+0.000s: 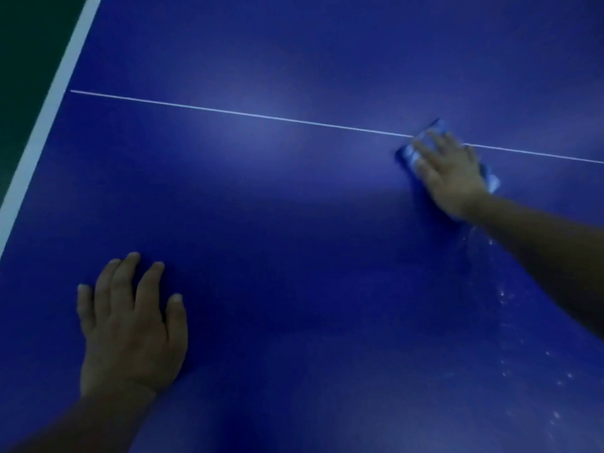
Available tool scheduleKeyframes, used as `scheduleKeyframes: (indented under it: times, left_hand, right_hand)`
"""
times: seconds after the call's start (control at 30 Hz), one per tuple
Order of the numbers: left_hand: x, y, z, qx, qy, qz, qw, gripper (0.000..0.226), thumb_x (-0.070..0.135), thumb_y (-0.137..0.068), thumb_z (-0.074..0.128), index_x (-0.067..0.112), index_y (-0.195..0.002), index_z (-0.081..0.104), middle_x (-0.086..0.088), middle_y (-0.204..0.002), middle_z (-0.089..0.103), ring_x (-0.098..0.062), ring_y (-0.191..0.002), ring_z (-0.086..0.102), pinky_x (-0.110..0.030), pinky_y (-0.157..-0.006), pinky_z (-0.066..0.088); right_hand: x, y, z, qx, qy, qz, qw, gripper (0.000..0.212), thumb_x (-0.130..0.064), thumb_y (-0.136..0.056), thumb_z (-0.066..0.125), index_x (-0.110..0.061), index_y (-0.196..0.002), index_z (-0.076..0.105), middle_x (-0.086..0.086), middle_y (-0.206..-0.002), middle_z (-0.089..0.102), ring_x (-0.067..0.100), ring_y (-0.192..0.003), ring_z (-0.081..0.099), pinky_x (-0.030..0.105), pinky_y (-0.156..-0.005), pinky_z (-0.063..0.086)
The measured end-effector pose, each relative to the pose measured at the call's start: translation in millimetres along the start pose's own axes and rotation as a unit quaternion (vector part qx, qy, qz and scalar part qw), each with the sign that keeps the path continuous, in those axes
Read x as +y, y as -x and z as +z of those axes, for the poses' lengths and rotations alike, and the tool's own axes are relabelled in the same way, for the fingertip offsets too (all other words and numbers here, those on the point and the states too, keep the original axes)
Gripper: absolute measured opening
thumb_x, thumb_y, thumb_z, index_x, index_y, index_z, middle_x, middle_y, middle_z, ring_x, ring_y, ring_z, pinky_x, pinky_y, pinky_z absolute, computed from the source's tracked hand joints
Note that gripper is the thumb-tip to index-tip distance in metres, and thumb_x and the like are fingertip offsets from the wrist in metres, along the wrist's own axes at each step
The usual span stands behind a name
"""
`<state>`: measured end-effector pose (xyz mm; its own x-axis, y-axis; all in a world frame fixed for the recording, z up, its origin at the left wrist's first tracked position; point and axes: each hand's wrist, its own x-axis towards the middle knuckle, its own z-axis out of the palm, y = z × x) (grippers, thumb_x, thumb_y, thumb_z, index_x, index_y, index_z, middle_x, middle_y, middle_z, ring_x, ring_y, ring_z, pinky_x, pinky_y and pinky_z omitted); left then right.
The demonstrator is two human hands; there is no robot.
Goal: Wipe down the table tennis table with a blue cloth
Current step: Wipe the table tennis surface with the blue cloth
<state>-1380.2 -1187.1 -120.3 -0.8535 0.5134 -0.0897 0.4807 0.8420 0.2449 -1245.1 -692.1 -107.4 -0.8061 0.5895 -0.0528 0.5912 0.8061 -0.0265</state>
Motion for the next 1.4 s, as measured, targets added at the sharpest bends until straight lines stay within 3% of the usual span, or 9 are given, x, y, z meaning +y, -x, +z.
scheduleKeyframes:
  times: [0.13,0.43,0.63,0.77,0.93,1.1,1.13,1.27,1.4]
  left_hand:
    - [-0.8,1.3,1.1,0.017,0.004,0.009,1.000,0.063,0.047,-0.094,0.027,0.008,-0.141,0.044,-0.013,-0.155,0.026,-0.028,-0.148,0.013,-0.051,-0.122,-0.001]
    - [2.7,6.4,-2.6,0.039,0.026,0.008,0.999,0.049,0.034,-0.102,0.043,0.007,-0.142,0.044,-0.013,-0.155,0.029,-0.028,-0.148,0.015,-0.053,-0.122,0.001]
    - [-1.7,24.9,-24.7,0.010,0.134,0.012,0.991,0.066,0.044,-0.092,0.033,0.005,-0.144,0.043,-0.015,-0.157,0.030,-0.030,-0.149,0.017,-0.052,-0.121,0.000]
    - [-12.1,97.3,-28.8,0.003,0.110,0.016,0.994,0.061,0.036,-0.092,0.038,0.000,-0.141,0.046,-0.020,-0.153,0.036,-0.036,-0.145,0.025,-0.056,-0.121,0.008]
    - [-30.3,196.9,-19.9,-0.008,0.056,0.011,0.998,0.064,0.041,-0.093,0.033,-0.002,-0.136,0.052,-0.021,-0.150,0.039,-0.038,-0.142,0.029,-0.056,-0.120,0.010]
    - [-32.9,235.6,-4.6,-0.017,0.037,0.001,0.999,0.065,0.042,-0.093,0.029,0.001,-0.139,0.051,-0.018,-0.154,0.036,-0.033,-0.146,0.025,-0.055,-0.122,0.009]
    - [-32.8,236.3,-2.4,-0.015,0.034,0.003,0.999,0.065,0.042,-0.093,0.029,0.002,-0.139,0.050,-0.017,-0.154,0.035,-0.032,-0.147,0.023,-0.054,-0.122,0.009]
    - [-38.2,234.2,0.2,-0.014,0.030,0.009,0.999,0.061,0.042,-0.095,0.030,0.005,-0.140,0.050,-0.014,-0.155,0.034,-0.030,-0.148,0.022,-0.054,-0.121,0.010]
    - [-38.3,234.7,1.6,-0.008,0.033,0.011,0.999,0.058,0.039,-0.096,0.032,0.007,-0.140,0.051,-0.012,-0.155,0.036,-0.029,-0.148,0.023,-0.052,-0.122,0.008]
  right_hand:
    - [6.4,11.1,2.1,0.003,-0.016,0.033,0.999,0.062,-0.054,-0.097,0.017,-0.032,-0.153,0.033,0.005,-0.164,0.022,0.030,-0.150,0.017,0.060,-0.116,0.013]
    - [-39.7,273.9,23.5,-0.075,0.012,-0.374,0.924,0.045,-0.048,-0.104,0.032,-0.040,-0.148,0.042,-0.001,-0.163,0.025,0.034,-0.150,0.020,0.061,-0.117,0.011]
    - [-28.6,160.2,8.3,0.000,-0.050,0.008,0.999,0.047,-0.046,-0.106,0.026,-0.039,-0.152,0.030,-0.004,-0.165,0.017,0.025,-0.152,0.009,0.058,-0.118,0.006]
    - [-79.8,263.9,26.9,-0.009,0.010,-0.169,0.986,0.052,-0.045,-0.099,0.029,-0.037,-0.150,0.035,0.007,-0.162,0.025,0.037,-0.149,0.018,0.067,-0.111,0.013]
    - [-101.3,377.5,34.8,-0.067,0.021,-0.465,0.882,0.048,-0.047,-0.102,0.037,-0.040,-0.150,0.035,0.000,-0.163,0.025,0.035,-0.150,0.022,0.068,-0.113,0.016]
    - [-111.1,268.8,12.0,-0.037,-0.067,0.006,0.997,0.049,-0.045,-0.105,0.025,-0.037,-0.152,0.034,0.001,-0.165,0.019,0.031,-0.152,0.010,0.065,-0.116,0.009]
    - [-125.4,278.9,19.3,-0.015,-0.061,0.002,0.998,0.051,-0.045,-0.103,0.023,-0.035,-0.152,0.035,0.002,-0.164,0.021,0.032,-0.151,0.012,0.066,-0.115,0.010]
    - [-165.3,348.4,37.0,-0.051,-0.016,-0.398,0.916,0.045,-0.047,-0.104,0.028,-0.040,-0.147,0.038,-0.003,-0.163,0.026,0.032,-0.150,0.019,0.064,-0.116,0.010]
    - [-158.8,241.8,19.4,-0.044,-0.007,-0.279,0.959,0.053,-0.046,-0.098,0.026,-0.033,-0.147,0.044,0.007,-0.159,0.034,0.037,-0.147,0.026,0.067,-0.110,0.017]
